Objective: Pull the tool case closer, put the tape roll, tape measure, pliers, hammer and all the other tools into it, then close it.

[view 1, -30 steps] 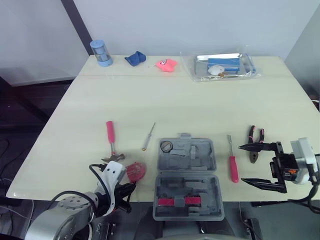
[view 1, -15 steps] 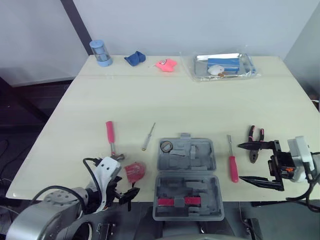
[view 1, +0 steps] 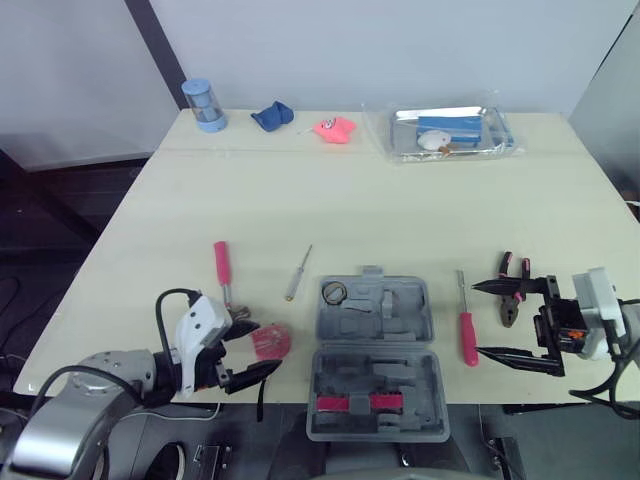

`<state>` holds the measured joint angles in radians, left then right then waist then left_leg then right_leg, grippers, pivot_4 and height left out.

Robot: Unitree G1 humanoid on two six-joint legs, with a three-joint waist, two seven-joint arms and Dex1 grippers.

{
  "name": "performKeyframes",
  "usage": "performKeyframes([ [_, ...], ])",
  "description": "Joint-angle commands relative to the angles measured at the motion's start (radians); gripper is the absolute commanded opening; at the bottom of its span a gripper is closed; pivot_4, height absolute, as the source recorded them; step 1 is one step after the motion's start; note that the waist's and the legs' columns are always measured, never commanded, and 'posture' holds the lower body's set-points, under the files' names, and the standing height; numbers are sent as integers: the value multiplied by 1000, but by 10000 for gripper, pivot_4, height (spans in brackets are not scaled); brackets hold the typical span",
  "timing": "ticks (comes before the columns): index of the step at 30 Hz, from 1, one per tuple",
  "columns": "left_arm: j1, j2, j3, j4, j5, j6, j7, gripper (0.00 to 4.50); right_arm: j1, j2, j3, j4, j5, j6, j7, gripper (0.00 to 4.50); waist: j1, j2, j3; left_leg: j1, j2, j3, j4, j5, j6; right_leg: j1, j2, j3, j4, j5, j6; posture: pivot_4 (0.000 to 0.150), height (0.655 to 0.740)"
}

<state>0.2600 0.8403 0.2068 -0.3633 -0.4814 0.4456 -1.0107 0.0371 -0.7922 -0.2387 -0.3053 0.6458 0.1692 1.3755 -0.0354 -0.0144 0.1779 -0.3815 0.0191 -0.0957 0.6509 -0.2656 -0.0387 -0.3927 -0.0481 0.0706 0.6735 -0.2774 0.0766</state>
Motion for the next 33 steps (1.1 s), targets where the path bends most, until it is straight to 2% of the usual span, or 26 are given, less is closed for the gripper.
performKeyframes([
  [1,-46,-2,-50,117,54,-136,-86,43991,-4,-12,-19,-32,15,-5,-6,45000,0,0,0,0,0,0,0,0,0,0,0,0,0,0,0,1500,7400],
  [10,-143,-55,-132,332,114,-271,-150,43991,7,-18,-32,-48,21,-3,-19,45000,-3,0,0,0,0,0,0,0,0,0,0,0,1,0,0,1500,7400],
  [19,-168,-87,-163,464,166,-389,-175,43991,6,-26,-39,-53,31,-2,-22,45000,-3,0,0,0,0,0,0,0,0,0,0,0,2,0,0,1500,7400],
  [23,-193,-113,-178,602,201,-494,-192,43991,3,-29,-41,-55,40,1,-19,45000,-3,0,0,1,0,0,0,0,0,0,0,0,2,0,0,1500,7400],
  [26,-208,-125,-194,705,228,-585,-212,37054,4,-36,-39,-62,60,9,-7,45000,-3,1,-1,1,0,0,0,0,0,0,0,0,3,0,0,1500,7400],
  [28,-219,-130,-195,760,234,-629,-224,29517,4,-40,-37,-67,68,11,3,45000,-3,2,-1,2,0,0,0,0,0,0,0,0,4,0,0,1500,7400],
  [33,-237,-133,-189,870,234,-732,-271,29460,12,-54,-31,-83,92,23,36,45000,-5,7,-5,2,0,0,0,0,0,0,0,0,4,0,0,1500,7400],
])
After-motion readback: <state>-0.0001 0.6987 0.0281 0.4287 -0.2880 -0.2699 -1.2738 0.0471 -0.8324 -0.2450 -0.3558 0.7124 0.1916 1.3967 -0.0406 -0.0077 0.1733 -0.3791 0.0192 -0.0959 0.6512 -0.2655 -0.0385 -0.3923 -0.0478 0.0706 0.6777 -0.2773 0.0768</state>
